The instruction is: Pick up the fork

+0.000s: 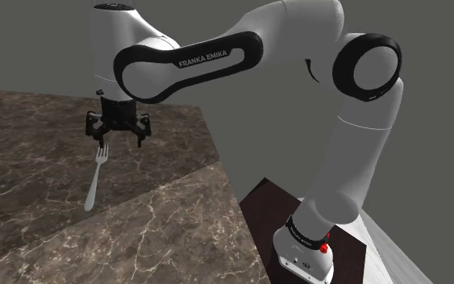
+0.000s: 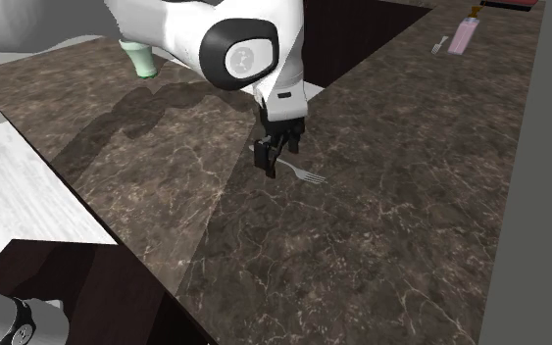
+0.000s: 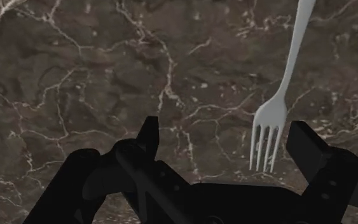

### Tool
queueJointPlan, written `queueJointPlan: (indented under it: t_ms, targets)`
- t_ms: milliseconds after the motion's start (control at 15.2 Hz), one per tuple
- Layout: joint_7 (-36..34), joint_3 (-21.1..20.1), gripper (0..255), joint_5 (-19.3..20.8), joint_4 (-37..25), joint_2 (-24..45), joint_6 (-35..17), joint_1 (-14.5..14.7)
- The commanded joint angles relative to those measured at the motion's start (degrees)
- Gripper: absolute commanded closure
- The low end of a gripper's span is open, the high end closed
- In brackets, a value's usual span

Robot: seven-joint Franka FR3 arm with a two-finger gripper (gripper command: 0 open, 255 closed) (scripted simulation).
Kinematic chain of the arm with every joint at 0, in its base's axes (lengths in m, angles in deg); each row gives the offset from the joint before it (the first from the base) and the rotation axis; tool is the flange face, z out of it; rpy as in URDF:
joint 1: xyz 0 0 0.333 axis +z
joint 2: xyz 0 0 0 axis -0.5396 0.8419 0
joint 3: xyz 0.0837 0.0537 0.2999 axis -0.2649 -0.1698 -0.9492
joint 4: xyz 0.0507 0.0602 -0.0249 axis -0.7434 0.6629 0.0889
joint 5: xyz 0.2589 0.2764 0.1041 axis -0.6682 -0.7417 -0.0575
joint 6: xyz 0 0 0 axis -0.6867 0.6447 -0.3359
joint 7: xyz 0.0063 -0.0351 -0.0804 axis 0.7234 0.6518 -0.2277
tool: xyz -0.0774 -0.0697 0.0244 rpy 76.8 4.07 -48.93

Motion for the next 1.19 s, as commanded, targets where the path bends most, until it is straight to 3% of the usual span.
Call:
queueJointPlan:
  t_ms: [0, 198, 792, 858, 1122]
  targets:
    - [-4.2, 0.5, 0, 2.9, -5.8, 5.5, 1.2, 2.2]
    - [-8.4, 1.9, 0, 6.0, -14.4, 12.8, 3.3, 5.6]
    - [-9.4, 2.6, 0, 7.2, -11.3, 14.7, -1.5, 5.8]
    - [-9.4, 2.7, 255, 7.3, -11.4, 14.9, -1.5, 5.9]
    - [-9.5, 2.7, 255, 7.3, -11.3, 14.9, -1.6, 5.8]
